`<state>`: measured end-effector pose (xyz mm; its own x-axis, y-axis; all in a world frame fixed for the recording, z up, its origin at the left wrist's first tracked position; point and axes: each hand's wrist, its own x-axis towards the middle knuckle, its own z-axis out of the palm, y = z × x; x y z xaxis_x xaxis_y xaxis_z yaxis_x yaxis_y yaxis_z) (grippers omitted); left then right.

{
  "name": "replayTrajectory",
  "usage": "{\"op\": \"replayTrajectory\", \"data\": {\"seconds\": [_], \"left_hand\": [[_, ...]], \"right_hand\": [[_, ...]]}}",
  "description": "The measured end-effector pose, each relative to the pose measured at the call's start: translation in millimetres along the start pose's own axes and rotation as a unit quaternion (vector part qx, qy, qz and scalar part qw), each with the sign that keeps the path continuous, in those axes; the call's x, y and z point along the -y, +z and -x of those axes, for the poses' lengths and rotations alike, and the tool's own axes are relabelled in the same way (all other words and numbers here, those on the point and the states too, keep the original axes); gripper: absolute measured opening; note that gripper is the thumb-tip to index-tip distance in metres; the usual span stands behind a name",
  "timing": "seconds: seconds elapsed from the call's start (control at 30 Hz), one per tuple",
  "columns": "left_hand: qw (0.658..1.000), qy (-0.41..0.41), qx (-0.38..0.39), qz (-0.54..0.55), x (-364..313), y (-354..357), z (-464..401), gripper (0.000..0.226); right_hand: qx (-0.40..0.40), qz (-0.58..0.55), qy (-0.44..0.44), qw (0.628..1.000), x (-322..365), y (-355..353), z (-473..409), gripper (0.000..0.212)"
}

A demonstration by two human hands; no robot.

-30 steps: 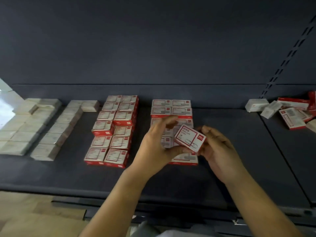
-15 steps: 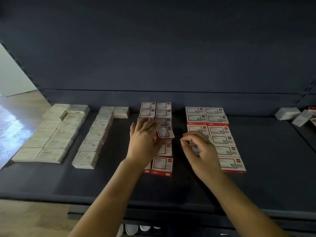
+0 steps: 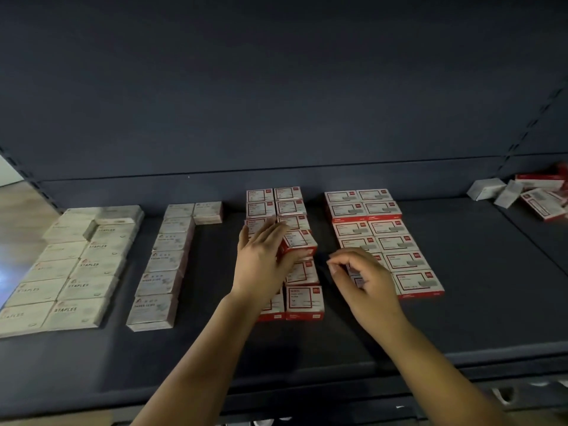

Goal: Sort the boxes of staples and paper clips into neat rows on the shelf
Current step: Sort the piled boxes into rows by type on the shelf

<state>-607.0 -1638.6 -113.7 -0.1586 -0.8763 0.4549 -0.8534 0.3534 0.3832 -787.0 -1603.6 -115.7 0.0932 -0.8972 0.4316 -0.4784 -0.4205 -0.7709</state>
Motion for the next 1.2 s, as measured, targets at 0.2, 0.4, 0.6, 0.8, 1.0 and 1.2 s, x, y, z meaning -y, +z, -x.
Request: {"op": "replayTrajectory", "data": {"seconds": [0.2, 0.4, 0.6, 0.8, 1.0, 1.2], "left_hand": [[0.993, -0.01, 0.102, -0.062, -2, -4, -3, 0.063], [0.979, -0.012, 0.152, -0.137, -4, -5, -2, 0.054], [0.974, -0.018, 0.194, -0.116, -13, -13, -5, 0.055], [0.982, 0.059, 0.167, -0.064, -44, -7, -4, 0.056], [0.987, 0.123, 0.094, -0.04, -87, 36, -13, 0.053], [0.986, 0.141, 0.074, -0.04, -150, 80, -41, 0.048]], "right_hand": [[0.005, 0.011, 0.004, 1.0, 2, -1, -1, 0.018], [-0.001, 0.029, -0.014, 0.999, 3, -1, -4, 0.019], [-0.019, 0.075, -0.026, 0.997, -8, -4, -3, 0.028], [-0.055, 0.162, -0.028, 0.985, -24, -23, -5, 0.026], [-0.047, 0.206, 0.003, 0.978, -54, -71, -3, 0.042], [-0.061, 0.221, 0.031, 0.973, -102, -145, -2, 0.045]]}}
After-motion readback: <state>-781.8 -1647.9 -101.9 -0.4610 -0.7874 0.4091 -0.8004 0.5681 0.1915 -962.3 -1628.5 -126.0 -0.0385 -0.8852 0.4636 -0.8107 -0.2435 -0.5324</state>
